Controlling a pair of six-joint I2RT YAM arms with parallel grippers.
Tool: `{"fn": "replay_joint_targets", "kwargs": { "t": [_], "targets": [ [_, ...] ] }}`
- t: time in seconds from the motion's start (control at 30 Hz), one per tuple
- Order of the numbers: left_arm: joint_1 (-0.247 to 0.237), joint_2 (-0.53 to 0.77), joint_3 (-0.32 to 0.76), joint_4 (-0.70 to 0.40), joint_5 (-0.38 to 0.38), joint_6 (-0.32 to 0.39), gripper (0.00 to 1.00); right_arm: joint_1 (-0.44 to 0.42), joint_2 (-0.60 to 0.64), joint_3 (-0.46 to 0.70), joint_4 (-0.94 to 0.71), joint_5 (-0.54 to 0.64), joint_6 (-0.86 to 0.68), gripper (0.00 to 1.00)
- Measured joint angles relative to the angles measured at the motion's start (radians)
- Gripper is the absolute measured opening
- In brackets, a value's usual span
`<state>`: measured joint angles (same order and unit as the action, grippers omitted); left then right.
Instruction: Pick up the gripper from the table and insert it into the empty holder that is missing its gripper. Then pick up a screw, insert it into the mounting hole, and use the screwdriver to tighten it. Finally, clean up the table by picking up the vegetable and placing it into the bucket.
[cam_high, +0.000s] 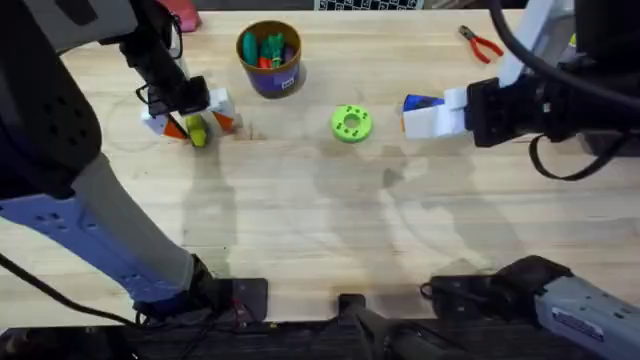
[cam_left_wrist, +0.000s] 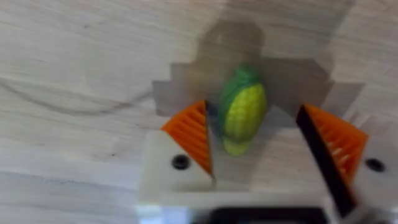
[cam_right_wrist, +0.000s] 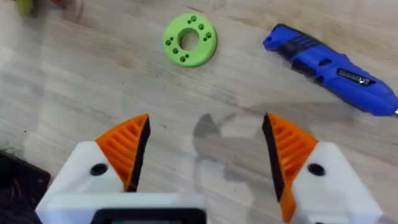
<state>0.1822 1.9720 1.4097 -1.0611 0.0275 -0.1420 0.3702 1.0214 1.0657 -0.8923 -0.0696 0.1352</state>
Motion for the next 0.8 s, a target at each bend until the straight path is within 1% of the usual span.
{"fn": "replay_joint_targets", "kwargs": {
  "t": [0.03,0.07,0.1,0.2,0.27,0.3,0.63,0.7,0.8],
  "targets": [
    [0.000,0.000,0.001,0.005,0.000,-0.003,0.770,0.000,0.000,0.000,-0.005,0.000,0.000,0.993],
    [0.000,0.000,0.002,0.009,0.001,-0.004,0.621,0.000,0.000,0.000,-0.008,0.000,0.000,0.993],
    [0.000,0.000,0.002,0.011,0.001,-0.004,0.512,0.000,0.000,0.000,-0.008,0.000,0.000,0.993],
    [0.000,0.000,0.005,0.010,-0.002,-0.008,0.246,0.000,0.000,0.000,-0.009,0.000,0.000,0.994],
    [0.000,0.000,0.007,0.013,-0.002,-0.006,0.046,0.000,0.000,0.000,-0.009,0.000,0.000,0.994],
    [0.000,0.000,0.009,0.014,-0.002,-0.008,0.026,0.000,0.000,0.000,-0.009,0.000,0.000,0.994],
    [0.000,-0.010,0.015,0.008,-0.002,-0.009,0.032,0.000,0.000,0.000,-0.004,0.000,0.000,0.994],
    [0.000,-0.028,0.032,-0.004,-0.001,-0.009,0.032,0.000,0.000,0.000,-0.004,0.000,0.000,0.993],
    [-0.001,-0.087,0.092,-0.013,0.024,-0.009,0.032,0.000,0.000,0.000,-0.004,0.000,0.000,0.994]
  ]
}}
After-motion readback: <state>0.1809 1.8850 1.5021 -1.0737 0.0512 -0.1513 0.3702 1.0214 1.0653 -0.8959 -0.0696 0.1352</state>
